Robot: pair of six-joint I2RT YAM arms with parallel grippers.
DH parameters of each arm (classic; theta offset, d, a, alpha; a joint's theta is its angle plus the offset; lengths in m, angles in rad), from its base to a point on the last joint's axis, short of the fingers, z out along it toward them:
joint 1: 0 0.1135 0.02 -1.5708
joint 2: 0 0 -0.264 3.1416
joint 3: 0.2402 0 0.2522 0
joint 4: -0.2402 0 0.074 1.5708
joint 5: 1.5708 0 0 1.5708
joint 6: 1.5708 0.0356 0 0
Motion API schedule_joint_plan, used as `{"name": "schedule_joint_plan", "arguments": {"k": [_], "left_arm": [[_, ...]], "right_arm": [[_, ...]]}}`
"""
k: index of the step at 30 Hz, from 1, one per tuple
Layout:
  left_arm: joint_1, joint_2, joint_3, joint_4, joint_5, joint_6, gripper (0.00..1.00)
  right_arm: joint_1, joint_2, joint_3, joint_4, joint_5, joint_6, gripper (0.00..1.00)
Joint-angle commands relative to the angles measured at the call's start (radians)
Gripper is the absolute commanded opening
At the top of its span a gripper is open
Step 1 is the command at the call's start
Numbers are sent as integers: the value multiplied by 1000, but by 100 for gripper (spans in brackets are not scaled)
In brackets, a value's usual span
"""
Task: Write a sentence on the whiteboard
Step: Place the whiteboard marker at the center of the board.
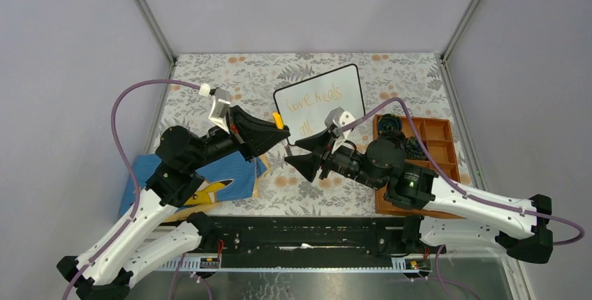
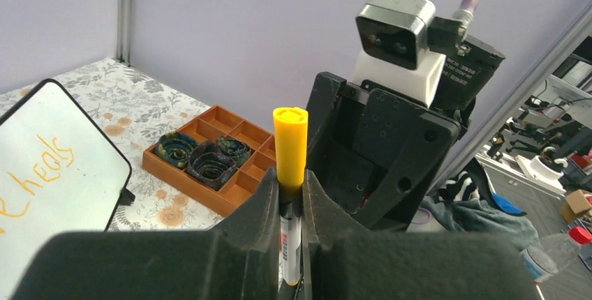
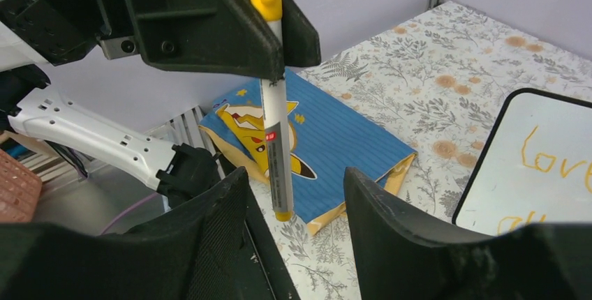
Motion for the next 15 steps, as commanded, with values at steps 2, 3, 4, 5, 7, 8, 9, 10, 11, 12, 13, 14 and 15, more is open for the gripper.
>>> {"name": "schedule_joint_plan", "arguments": {"k": [2,3,4,5,7,8,9,10,11,12,13,14,15], "left_arm": [[5,-11,-21,36,57,5,0],[5,-14,-23,35,57,2,0],[4,-17,-27,35,57,2,0],[5,-19,-30,36,53,0,0],[6,-22,-41,52,45,-11,0],[5,-22,-47,66,44,-20,0],[4,-20,-51,78,47,-28,0],[4,-15,-51,90,51,-37,0],[5,-10,-50,96,56,-44,0],[6,-6,-50,102,62,-50,0],[5,-2,-50,106,68,-54,0],[4,1,-52,109,73,-59,0],[4,3,-54,111,74,-61,1]], "right_arm": [[-15,11,-1,94,-37,59,55],[-15,12,-2,101,-41,64,52],[-16,13,-6,108,-47,69,51],[-16,15,-9,112,-52,74,49],[-16,17,-17,126,-62,82,46],[-17,19,-20,130,-65,85,44],[-17,22,-21,131,-67,87,43],[-18,26,-21,131,-69,89,41],[-18,27,-23,133,-69,90,39],[-18,28,-25,134,-68,92,36],[-18,27,-28,136,-67,94,34],[-18,27,-30,137,-66,95,31],[-18,25,-33,136,-65,95,29]]}}
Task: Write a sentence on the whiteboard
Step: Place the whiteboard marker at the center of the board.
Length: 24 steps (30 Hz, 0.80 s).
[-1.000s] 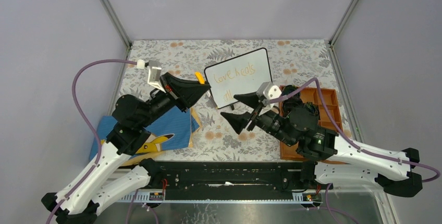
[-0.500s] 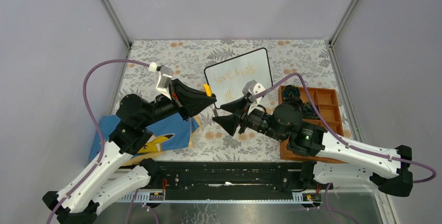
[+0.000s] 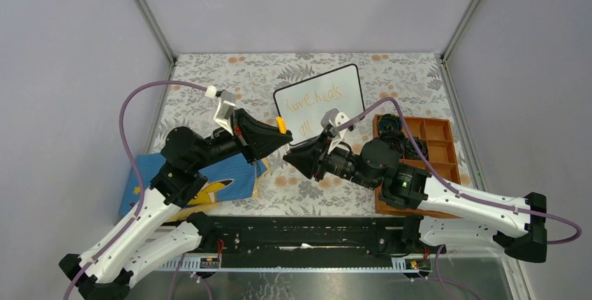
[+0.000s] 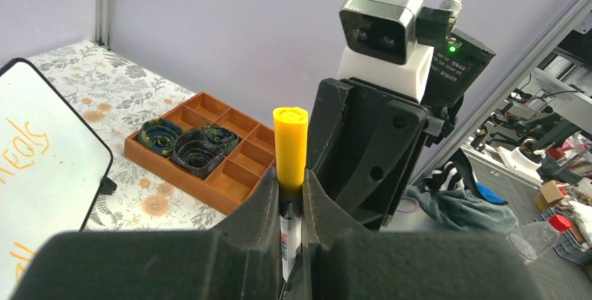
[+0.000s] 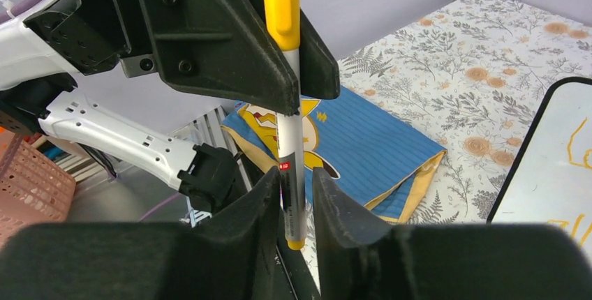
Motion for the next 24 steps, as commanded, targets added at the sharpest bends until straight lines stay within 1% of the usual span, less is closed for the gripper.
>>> {"name": "schedule_joint_plan", "arguments": {"k": [1,3,6,9,11,15,21,24], "left_arm": [[5,4,-12,88,31,-33,3],[4,2,-18,92,31,-39,8],[4,2,-28,93,32,-48,25],[5,4,-35,93,31,-55,45],[5,4,-39,90,32,-58,52],[5,4,-50,85,22,-64,52],[5,16,-74,101,21,-82,38],[5,29,-81,113,31,-93,36]], "right_arm": [[-8,-8,-4,61,-11,17,26],[-8,-16,-12,64,-5,16,19],[-10,-26,-27,74,7,11,6],[-10,-33,-38,83,18,5,1],[-10,-35,-44,86,25,1,0],[-10,-44,-66,109,46,0,0],[-10,-63,-102,152,60,9,0],[-10,-66,-111,161,64,11,0]]}}
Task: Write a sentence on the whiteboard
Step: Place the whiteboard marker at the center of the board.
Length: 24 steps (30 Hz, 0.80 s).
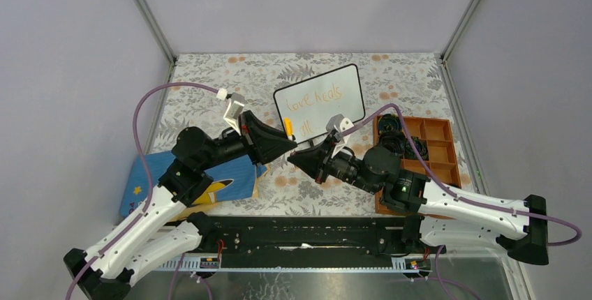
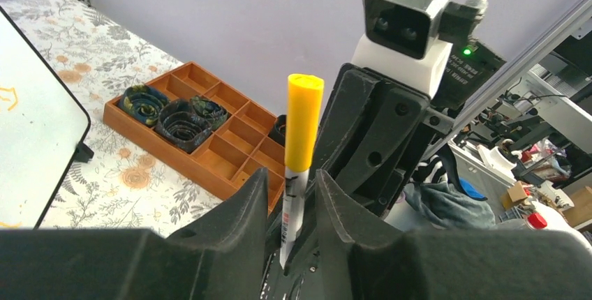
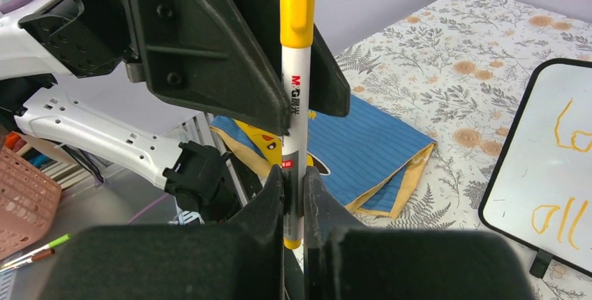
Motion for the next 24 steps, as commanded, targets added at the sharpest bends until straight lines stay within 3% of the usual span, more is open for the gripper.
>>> {"name": "schedule_joint_plan", "arguments": {"k": [1,4,10,11,12,15,17,20,24], "left_arm": [[5,16,-15,81,19,-21,35],[4,27,-17,90,25,-28,29],[4,20,-28,85,-11,-24,1],[4,15,-27,68,-34,-16,0],[4,9,-22,42,-86,-3,0],[6,2,29,-115,-279,61,0],[7,17,90,-280,-438,109,0],[40,83,179,-503,-623,162,0],[142,210,251,-680,-747,149,0]], "right_arm": [[-7,-27,-7,90,27,5,0],[-7,-29,-11,92,28,5,0],[-7,-33,-17,83,38,4,0],[-7,-35,-17,72,47,8,2],[-7,-37,-14,50,61,10,12],[-7,-55,4,-40,108,19,57],[-7,-82,9,-110,163,25,77],[-7,-137,-18,-182,294,49,85],[-7,-206,-71,-242,471,93,93]]}}
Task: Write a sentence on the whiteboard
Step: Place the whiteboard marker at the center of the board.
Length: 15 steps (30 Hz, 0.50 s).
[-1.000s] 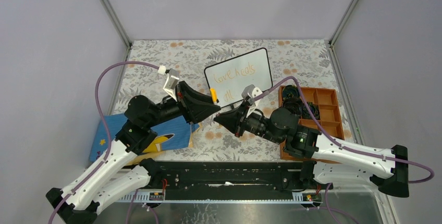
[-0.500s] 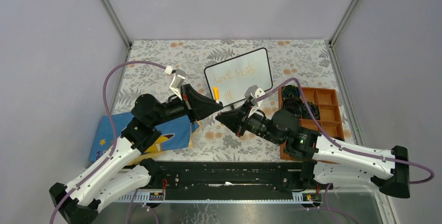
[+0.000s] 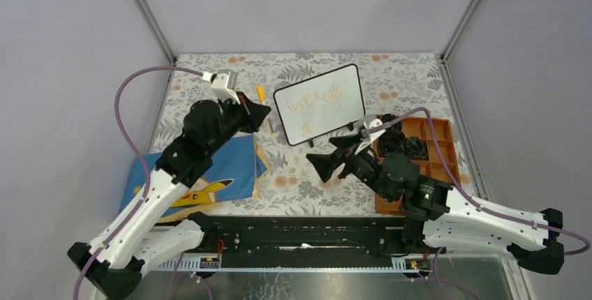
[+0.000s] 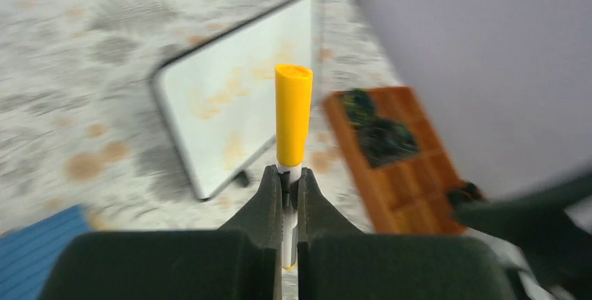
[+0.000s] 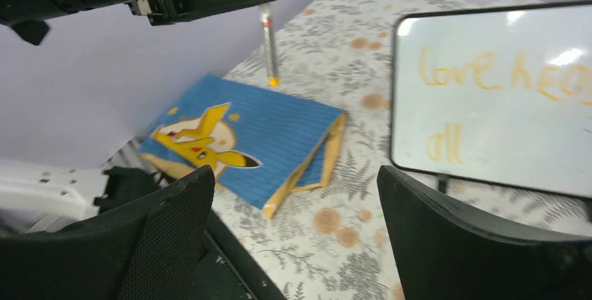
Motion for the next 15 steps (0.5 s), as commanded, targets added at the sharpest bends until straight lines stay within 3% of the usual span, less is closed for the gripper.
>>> {"name": "schedule_joint_plan", "arguments": {"k": [1,4,8,15], "left_arm": [[111,127,58,-289,-252,38,0],[227,235,54,-309,-197,34,0],[299,374,87,-296,-186,11,0],[389,643,250,-267,-186,-18,0]], "right_arm": [[-5,-69,-42,-87,254,57,96],[-5,-60,-57,-113,348,88,100],[-5,-27,-60,-146,495,184,100],[-5,-28,-110,-69,518,101,100]]}}
